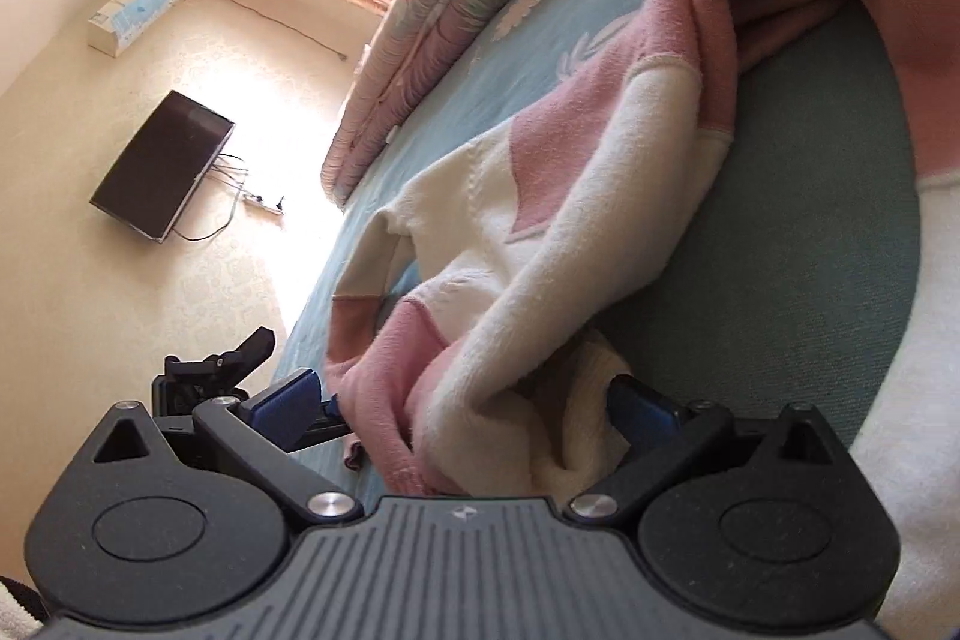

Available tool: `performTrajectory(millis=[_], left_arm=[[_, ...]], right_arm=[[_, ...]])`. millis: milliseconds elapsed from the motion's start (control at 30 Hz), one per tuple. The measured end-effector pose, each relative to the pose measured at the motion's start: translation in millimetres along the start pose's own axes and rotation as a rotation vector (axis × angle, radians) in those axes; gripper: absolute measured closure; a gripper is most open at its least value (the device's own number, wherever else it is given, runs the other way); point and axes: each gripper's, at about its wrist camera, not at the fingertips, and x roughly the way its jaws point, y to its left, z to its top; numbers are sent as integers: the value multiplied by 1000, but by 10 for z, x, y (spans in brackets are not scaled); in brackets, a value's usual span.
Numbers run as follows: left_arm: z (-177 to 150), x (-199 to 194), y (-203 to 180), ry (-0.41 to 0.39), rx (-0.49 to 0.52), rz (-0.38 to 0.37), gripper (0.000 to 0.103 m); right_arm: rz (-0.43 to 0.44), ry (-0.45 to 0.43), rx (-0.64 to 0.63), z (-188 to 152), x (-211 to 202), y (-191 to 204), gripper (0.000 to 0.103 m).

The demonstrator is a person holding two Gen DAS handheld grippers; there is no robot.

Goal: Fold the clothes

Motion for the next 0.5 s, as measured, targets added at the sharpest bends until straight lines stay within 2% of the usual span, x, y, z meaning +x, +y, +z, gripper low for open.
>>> performTrajectory(millis=[67, 233, 367, 500], left_arm=[[-51, 74, 120, 38, -40, 28, 8], [-154, 172, 61, 38, -23, 24, 10], [-186, 55, -267, 62, 74, -32, 12], [-258, -262, -568, 54, 153, -84, 11]], right_arm=[[-7, -16, 30, -63, 60, -131, 0], [24, -41, 82, -74, 177, -124, 0], [88, -16, 67, -67, 176, 99, 0], [109, -8, -2, -121, -81, 410, 0]])
